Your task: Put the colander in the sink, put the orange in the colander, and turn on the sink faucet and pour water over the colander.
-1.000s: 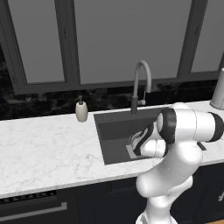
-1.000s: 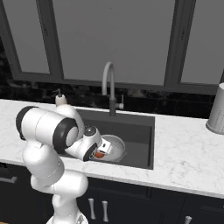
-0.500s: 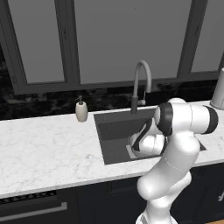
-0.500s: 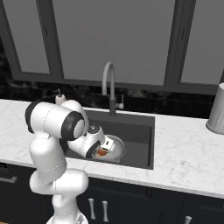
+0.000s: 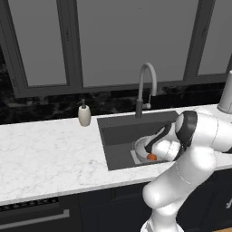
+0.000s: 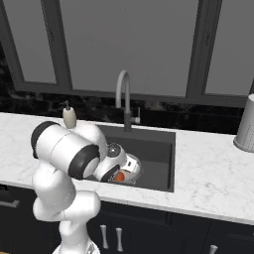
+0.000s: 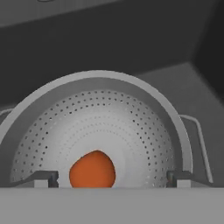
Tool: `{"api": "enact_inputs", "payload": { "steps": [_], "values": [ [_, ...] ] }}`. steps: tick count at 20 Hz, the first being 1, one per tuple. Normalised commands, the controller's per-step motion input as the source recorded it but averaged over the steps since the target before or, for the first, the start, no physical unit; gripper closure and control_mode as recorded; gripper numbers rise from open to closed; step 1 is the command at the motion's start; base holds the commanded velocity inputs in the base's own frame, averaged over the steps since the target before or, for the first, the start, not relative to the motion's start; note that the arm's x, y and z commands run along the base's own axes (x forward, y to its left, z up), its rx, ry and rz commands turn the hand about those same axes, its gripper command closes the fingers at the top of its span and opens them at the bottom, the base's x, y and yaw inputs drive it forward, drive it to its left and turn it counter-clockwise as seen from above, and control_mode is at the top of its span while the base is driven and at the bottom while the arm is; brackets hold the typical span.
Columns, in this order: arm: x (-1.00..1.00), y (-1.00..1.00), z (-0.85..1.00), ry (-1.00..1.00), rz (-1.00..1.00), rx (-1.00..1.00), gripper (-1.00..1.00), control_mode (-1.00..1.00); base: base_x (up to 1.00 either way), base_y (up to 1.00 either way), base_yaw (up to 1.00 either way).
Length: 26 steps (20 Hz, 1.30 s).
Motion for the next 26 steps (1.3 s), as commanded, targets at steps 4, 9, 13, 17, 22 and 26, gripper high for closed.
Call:
{"api": "enact_inputs", "payload": {
  "steps": [4,9,13,17,22,26],
  "values": [
    [-0.06,-0.43,0.95,-0.09,0.00,0.09,-1.00,-1.00,0.00,0.00,0.00],
    [-0.01,-0.60,1.00,-0.10,0.05,0.19,-1.00,-1.00,0.00,0.00,0.00],
    [0.32,-0.52,0.95,-0.07,0.08,0.24,-1.00,-1.00,0.00,0.00,0.00],
    [0.54,-0.32,0.73,-0.04,0.08,0.21,-1.00,-1.00,0.00,0.00,0.00],
    [0.49,-0.06,0.25,0.00,0.05,0.18,-1.00,-1.00,0.00,0.00,0.00],
    [0.50,0.00,-0.01,0.00,0.02,0.18,-1.00,-1.00,0.00,0.00,0.00]
  ]
}}
